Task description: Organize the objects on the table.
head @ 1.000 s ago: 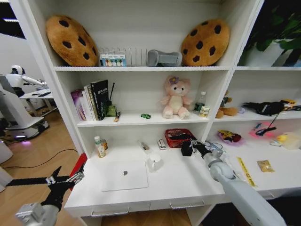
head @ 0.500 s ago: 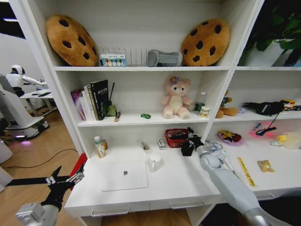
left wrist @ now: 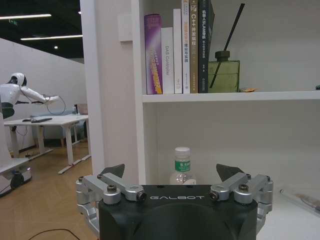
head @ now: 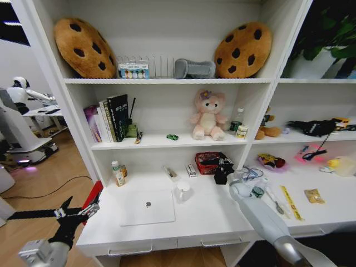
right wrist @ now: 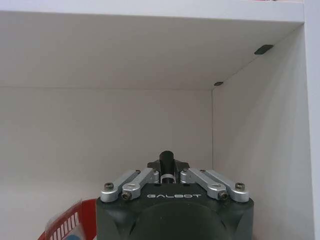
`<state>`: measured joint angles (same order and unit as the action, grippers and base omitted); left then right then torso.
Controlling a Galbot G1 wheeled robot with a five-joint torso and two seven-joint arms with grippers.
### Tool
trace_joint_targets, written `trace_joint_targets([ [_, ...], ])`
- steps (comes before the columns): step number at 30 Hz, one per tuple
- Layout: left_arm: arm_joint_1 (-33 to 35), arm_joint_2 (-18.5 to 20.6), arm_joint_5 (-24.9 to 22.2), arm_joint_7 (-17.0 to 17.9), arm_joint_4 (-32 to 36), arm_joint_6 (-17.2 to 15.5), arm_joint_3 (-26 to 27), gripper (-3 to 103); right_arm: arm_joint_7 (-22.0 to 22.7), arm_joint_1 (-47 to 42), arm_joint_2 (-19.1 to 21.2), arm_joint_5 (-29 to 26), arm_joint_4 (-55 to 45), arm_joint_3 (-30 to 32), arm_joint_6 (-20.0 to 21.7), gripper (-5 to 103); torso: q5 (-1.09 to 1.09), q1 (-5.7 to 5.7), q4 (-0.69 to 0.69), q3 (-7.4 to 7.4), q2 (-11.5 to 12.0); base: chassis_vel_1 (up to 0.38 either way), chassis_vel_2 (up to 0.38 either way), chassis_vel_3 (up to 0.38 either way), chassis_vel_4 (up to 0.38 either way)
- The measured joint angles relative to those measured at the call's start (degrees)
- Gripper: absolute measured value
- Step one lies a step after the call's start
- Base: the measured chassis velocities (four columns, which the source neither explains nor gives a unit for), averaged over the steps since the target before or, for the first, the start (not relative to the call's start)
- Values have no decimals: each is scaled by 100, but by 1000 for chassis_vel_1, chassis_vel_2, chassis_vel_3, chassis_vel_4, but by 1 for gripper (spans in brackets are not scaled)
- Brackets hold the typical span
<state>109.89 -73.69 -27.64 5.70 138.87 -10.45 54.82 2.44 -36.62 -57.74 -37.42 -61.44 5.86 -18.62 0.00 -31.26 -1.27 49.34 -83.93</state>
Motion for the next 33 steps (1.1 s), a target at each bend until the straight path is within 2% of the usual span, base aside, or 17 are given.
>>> trace_joint_targets([
  [1,0,0,0,0,0,0,0,100,-2,-47,30,-59,-109,44,112,15,0,0,0,0,0,0,0,0,0],
  [3,0,0,0,0,0,0,0,100,-12,-118,78,-151,-258,107,206,25,-2,0,-1,-1,0,0,0,0,0],
  [4,0,0,0,0,0,0,0,100,-12,-118,78,-151,-258,107,206,25,-2,0,-1,-1,0,0,0,0,0],
  [7,0,0,0,0,0,0,0,100,-28,-190,118,-186,-372,170,212,36,0,0,-1,0,0,0,0,0,0],
  [9,0,0,0,0,0,0,0,100,-37,-236,157,-221,-450,204,215,47,-1,0,0,-1,0,0,0,0,0],
  [11,0,0,0,0,0,0,0,100,-43,-261,172,-231,-481,221,215,47,0,0,0,0,0,0,0,0,0],
  [12,0,0,0,0,0,0,0,100,-46,-298,191,-249,-530,261,218,58,0,0,0,0,0,0,0,0,0],
  [15,0,0,0,0,0,0,0,100,-43,-435,240,-296,-738,377,249,63,0,0,1,0,0,0,0,0,0],
  [18,0,0,0,0,0,0,0,100,-10,-1049,450,-291,-1551,680,367,80,0,0,2,0,0,0,0,0,0],
  [19,0,0,0,0,0,0,0,100,-10,-1049,450,-291,-1551,680,367,80,0,0,2,0,0,0,0,0,0],
  [22,0,-1,0,0,0,0,0,100,127,-2027,719,-263,-2806,1235,665,95,1,0,-2,0,-1,0,0,0,0],
  [23,0,-1,0,0,0,0,0,100,127,-2027,719,-263,-2806,1235,665,95,1,0,-2,0,-1,0,0,0,0],
  [26,0,0,0,1,0,0,0,100,329,-3173,815,-417,-4114,1961,1004,100,-1,0,1,-1,-1,0,0,0,0],
  [27,0,0,0,1,0,0,0,100,329,-3173,815,-417,-4114,1961,1004,100,-1,0,1,-1,-1,0,0,0,0],
  [29,0,0,0,1,0,0,1,100,398,-4127,814,-621,-4940,2560,1324,100,2,1,-3,-2,-2,0,0,0,0],
  [30,0,0,0,1,0,0,1,100,398,-4127,814,-621,-4940,2560,1324,100,2,1,-3,-2,-2,0,0,0,0],
  [33,0,0,0,0,0,0,0,100,73,-5632,665,-688,-5787,4025,1791,100,-1,1,1,-2,-2,0,0,0,0],
])
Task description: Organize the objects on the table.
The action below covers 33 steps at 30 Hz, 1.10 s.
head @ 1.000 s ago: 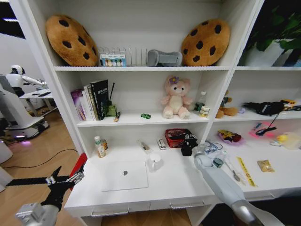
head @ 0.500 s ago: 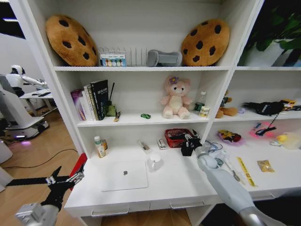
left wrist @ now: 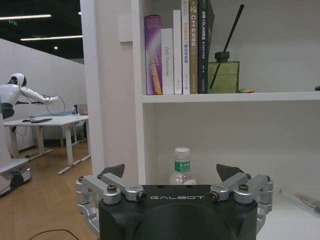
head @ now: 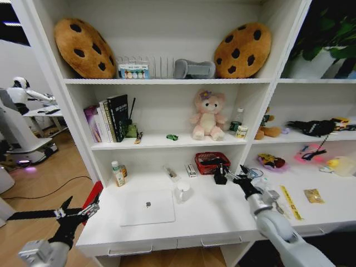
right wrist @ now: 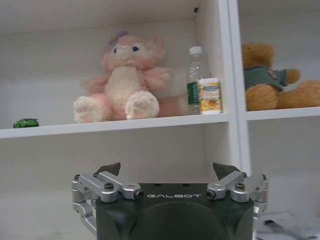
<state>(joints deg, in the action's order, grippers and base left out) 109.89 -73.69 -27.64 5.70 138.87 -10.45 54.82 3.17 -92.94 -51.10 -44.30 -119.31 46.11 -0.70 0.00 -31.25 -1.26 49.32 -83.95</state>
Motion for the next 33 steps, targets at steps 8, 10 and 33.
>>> trace_joint_targets([
  [8,0,0,0,1,0,0,0,100,-1351,-1496,-648,633,17,1633,-573,100,0,0,4,1,0,0,0,0,0],
  [10,0,0,0,1,0,0,0,100,-1311,-1685,-1068,731,-139,1746,-789,100,1,0,3,1,1,0,0,0,0],
  [33,0,0,0,0,0,0,0,100,-1424,-2057,-2399,780,121,1432,-1738,100,-1,0,-2,2,2,-64,-70,69,63],
])
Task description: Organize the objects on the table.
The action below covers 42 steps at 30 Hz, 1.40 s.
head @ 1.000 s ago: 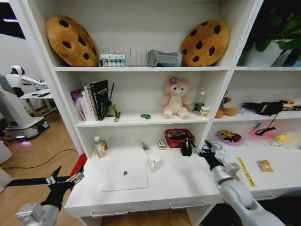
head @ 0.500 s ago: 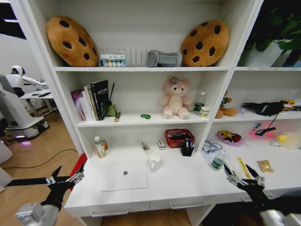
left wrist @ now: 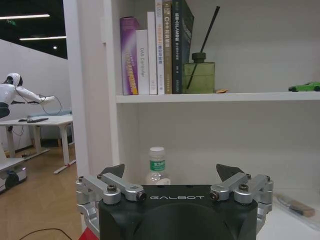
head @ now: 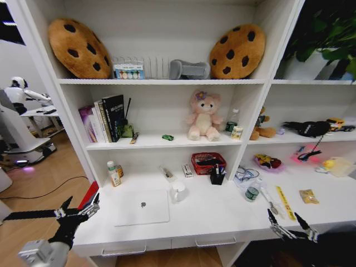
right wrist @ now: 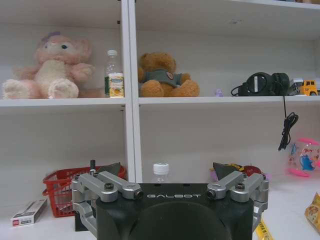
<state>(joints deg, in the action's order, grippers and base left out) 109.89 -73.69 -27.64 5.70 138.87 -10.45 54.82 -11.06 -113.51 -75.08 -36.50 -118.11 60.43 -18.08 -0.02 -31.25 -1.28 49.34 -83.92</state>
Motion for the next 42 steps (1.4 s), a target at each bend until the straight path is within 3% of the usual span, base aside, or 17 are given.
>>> trace_joint_targets([
  [3,0,0,0,-2,0,0,0,100,15,123,1,8,57,-109,55,100,8,-1,0,0,0,-241,-213,226,209],
  [6,0,0,0,4,0,0,1,100,30,187,-1,39,82,-192,66,100,-6,-1,2,0,0,-252,-265,269,257],
  [8,0,0,0,-2,0,0,0,100,82,264,-12,126,130,-260,67,100,8,-1,-1,1,1,-263,-276,252,273],
  [11,0,0,0,-3,0,0,0,100,127,359,-13,231,160,-314,76,100,0,-1,-1,0,0,-294,-291,278,277],
  [14,0,-1,0,-2,1,0,0,100,185,542,54,351,185,-426,164,100,8,0,3,0,0,-237,-249,238,228],
  [18,0,-1,0,-4,1,0,-1,100,194,1038,326,530,245,-767,410,100,-1,0,-4,0,-1,-7,-162,115,33],
  [20,0,-1,0,-4,1,0,-1,100,300,1347,496,483,271,-1027,541,100,6,-1,-5,0,0,-36,-70,52,-53],
  [24,0,0,0,0,0,0,1,100,793,2230,924,396,536,-1783,889,100,-1,-2,5,0,0,27,97,-15,-66],
  [27,0,0,1,4,1,0,3,100,840,2611,1106,425,744,-2088,1057,100,1,-2,4,0,0,47,75,-23,-40],
  [35,0,0,1,2,1,0,1,100,855,3207,1487,507,1166,-2535,1518,100,2,-1,-1,0,0,0,0,0,0],
  [42,0,0,1,1,1,0,0,100,563,3419,1702,624,1367,-2746,1754,100,2,-1,0,0,0,0,0,0,0],
])
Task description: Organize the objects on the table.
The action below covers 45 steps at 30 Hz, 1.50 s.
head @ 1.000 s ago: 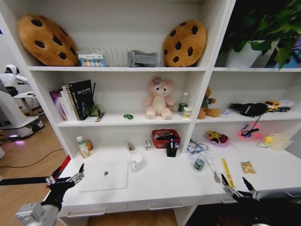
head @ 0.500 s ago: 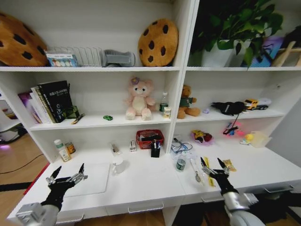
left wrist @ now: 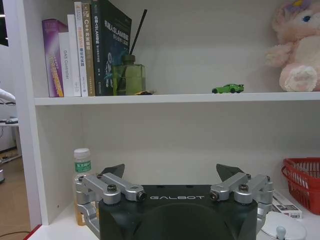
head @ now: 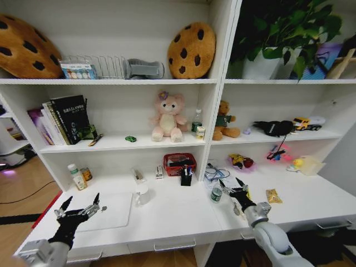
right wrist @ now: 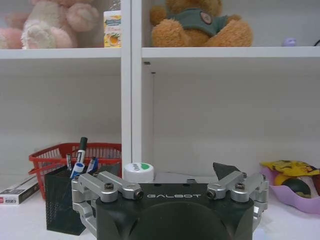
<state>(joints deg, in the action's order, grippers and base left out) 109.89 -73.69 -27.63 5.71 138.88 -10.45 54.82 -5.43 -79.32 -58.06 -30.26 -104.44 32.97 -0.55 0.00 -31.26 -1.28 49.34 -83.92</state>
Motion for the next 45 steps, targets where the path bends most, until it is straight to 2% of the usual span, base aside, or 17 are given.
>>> trace_joint_targets([
  [8,0,0,0,0,0,0,0,100,-242,146,2,144,161,-230,104,101,0,0,0,0,0,0,0,0,0],
  [10,0,0,0,0,0,0,0,100,-223,177,-2,148,201,-274,118,91,0,0,0,-1,-1,0,0,0,0],
  [11,0,0,0,0,0,0,0,100,-223,177,-2,148,201,-274,118,91,0,0,0,-1,-1,0,0,0,0],
  [13,0,0,0,0,0,0,0,100,-176,239,-5,149,247,-327,134,80,0,0,0,-1,-1,0,0,0,0],
  [14,0,0,0,0,0,0,0,100,-176,239,-5,149,247,-327,134,80,0,0,0,-1,-1,0,0,0,0],
  [17,0,0,0,-1,0,0,0,100,-157,320,2,142,270,-382,170,64,0,0,0,0,-1,0,0,0,0],
  [19,0,0,0,-2,0,0,0,100,-157,328,9,136,270,-385,171,64,0,0,1,-1,-1,0,0,0,0],
  [20,0,0,0,-1,0,0,0,100,-162,340,22,122,270,-386,172,59,0,0,0,-1,-1,0,0,0,0],
  [21,0,0,0,-1,0,0,0,100,-162,340,22,122,270,-386,172,59,0,0,0,-1,-1,0,0,0,0],
  [22,0,0,0,-1,0,0,0,100,-178,342,36,105,267,-379,172,48,0,0,0,0,-1,0,0,0,0],
  [23,0,0,0,-1,0,0,0,100,-188,342,39,92,268,-360,165,43,0,0,0,-1,-1,0,0,0,0],
  [25,0,0,0,-1,0,0,0,100,-194,343,39,88,272,-346,156,43,0,0,0,-1,-1,0,0,0,0],
  [26,0,0,0,-2,0,0,0,100,-220,337,33,79,273,-309,148,32,0,0,1,0,-1,0,0,0,0],
  [35,0,0,0,-3,0,0,0,100,-268,158,15,36,69,-135,108,30,1,0,1,-1,-1,0,0,0,0],
  [40,0,0,0,-2,0,-1,0,100,-415,-360,52,17,-529,380,3,30,0,0,1,-1,-1,0,0,0,0],
  [44,0,0,0,-2,0,-1,-1,100,-821,-1881,-136,61,-1727,1162,-254,30,1,0,-2,-1,-1,0,0,0,0],
  [45,0,0,0,-2,0,-1,-1,100,-821,-1881,-136,61,-1727,1162,-254,30,1,0,-2,-1,-1,0,0,0,0],
])
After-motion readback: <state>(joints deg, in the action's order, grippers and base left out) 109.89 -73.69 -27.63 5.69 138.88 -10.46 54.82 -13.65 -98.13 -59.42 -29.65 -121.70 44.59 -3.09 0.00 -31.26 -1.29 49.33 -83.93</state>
